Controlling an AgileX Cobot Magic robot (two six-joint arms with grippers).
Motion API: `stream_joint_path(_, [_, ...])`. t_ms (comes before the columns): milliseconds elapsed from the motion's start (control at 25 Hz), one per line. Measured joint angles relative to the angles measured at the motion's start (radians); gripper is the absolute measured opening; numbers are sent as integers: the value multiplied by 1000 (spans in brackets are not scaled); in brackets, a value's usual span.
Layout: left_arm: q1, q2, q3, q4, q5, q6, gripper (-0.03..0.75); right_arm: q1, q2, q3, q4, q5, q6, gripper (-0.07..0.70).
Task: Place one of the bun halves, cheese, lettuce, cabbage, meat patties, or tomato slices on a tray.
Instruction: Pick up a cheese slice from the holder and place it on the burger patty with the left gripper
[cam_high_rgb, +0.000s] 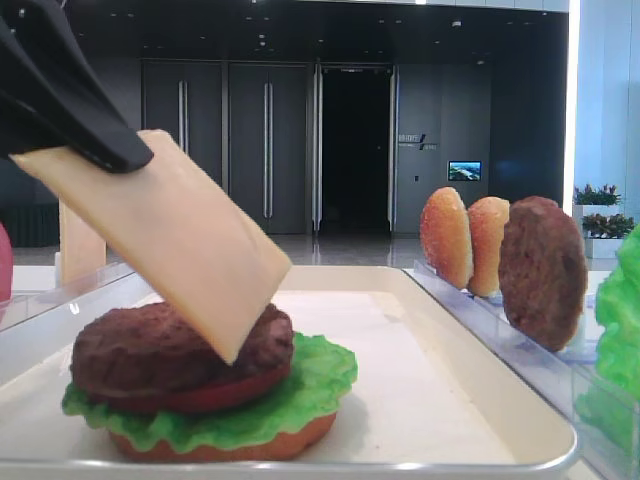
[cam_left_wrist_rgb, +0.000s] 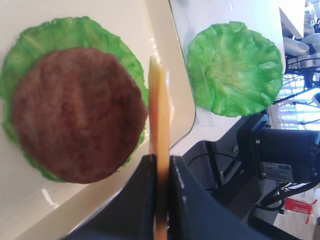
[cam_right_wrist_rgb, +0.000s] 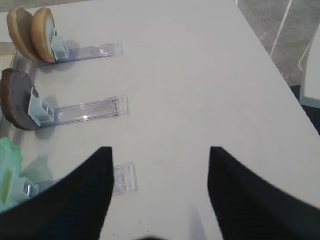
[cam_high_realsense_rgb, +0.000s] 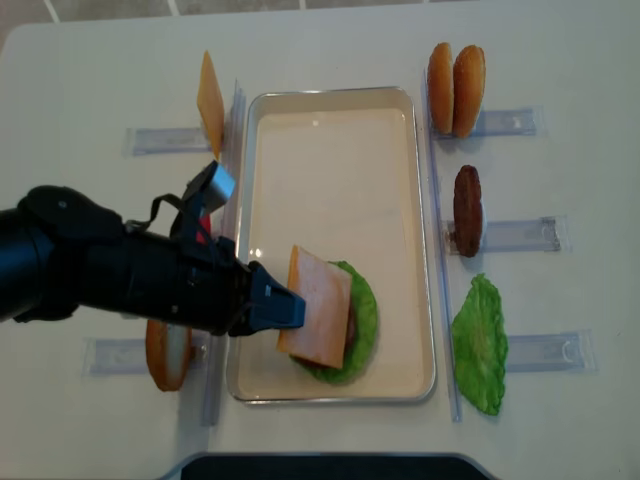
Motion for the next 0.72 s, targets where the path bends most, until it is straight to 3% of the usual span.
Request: stream_joint_path(720, [0,44,0,22,-24,1,39,0,0,0,0,0,0,428])
